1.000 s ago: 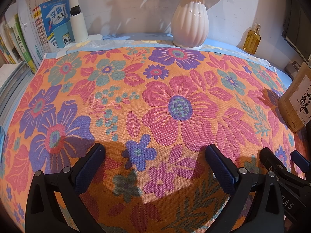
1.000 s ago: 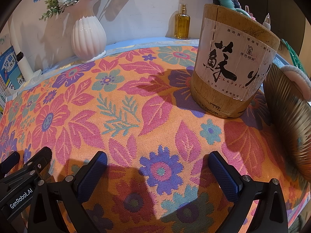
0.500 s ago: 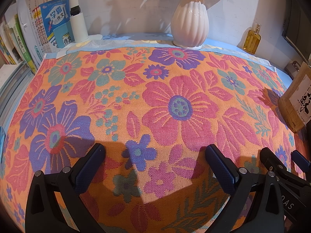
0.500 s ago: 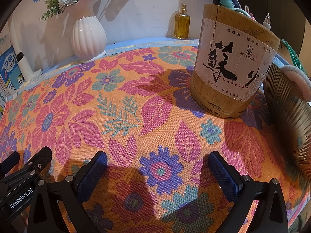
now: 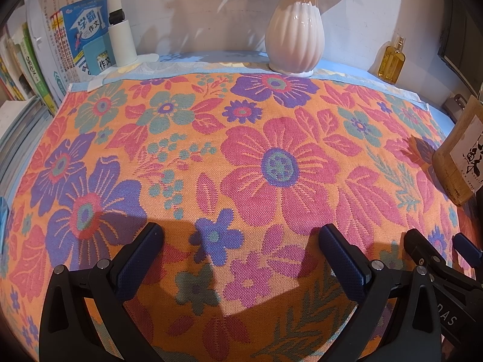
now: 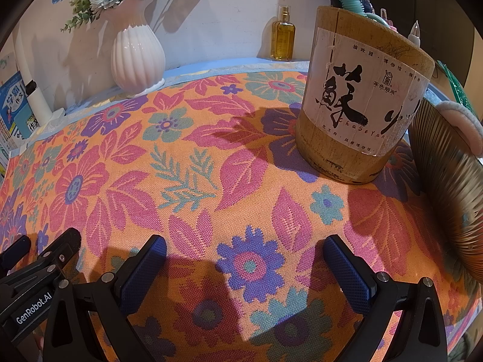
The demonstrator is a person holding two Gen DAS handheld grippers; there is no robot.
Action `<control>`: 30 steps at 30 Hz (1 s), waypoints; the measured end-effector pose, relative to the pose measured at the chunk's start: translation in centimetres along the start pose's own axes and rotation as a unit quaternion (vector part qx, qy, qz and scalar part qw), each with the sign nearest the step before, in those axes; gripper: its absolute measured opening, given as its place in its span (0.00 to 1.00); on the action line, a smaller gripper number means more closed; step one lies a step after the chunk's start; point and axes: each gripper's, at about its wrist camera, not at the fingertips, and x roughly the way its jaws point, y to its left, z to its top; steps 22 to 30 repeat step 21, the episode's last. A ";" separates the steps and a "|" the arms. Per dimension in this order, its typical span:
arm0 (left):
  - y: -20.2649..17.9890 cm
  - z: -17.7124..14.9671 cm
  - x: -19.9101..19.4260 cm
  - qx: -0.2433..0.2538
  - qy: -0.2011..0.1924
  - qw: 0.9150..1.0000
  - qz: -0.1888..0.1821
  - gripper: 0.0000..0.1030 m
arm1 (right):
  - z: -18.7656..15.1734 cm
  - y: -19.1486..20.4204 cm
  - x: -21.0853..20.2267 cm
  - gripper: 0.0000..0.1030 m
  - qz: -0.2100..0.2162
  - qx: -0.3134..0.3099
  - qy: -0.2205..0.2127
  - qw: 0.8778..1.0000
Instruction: Organize soft objects
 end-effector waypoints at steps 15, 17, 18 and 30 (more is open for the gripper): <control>0.0 0.0 0.0 -0.002 -0.001 1.000 -0.004 1.00 | 0.0 0.0 0.0 1.00 0.000 0.000 0.000 1.000; 0.0 0.0 0.0 -0.002 -0.001 1.000 -0.003 1.00 | 0.0 0.0 0.0 1.00 0.000 0.000 0.000 1.000; 0.0 0.0 0.0 -0.002 -0.001 1.000 -0.004 1.00 | 0.0 0.0 0.0 1.00 0.000 0.000 0.000 1.000; 0.0 0.0 0.0 -0.002 -0.001 1.000 -0.003 1.00 | 0.0 0.0 0.0 1.00 0.000 0.000 0.000 1.000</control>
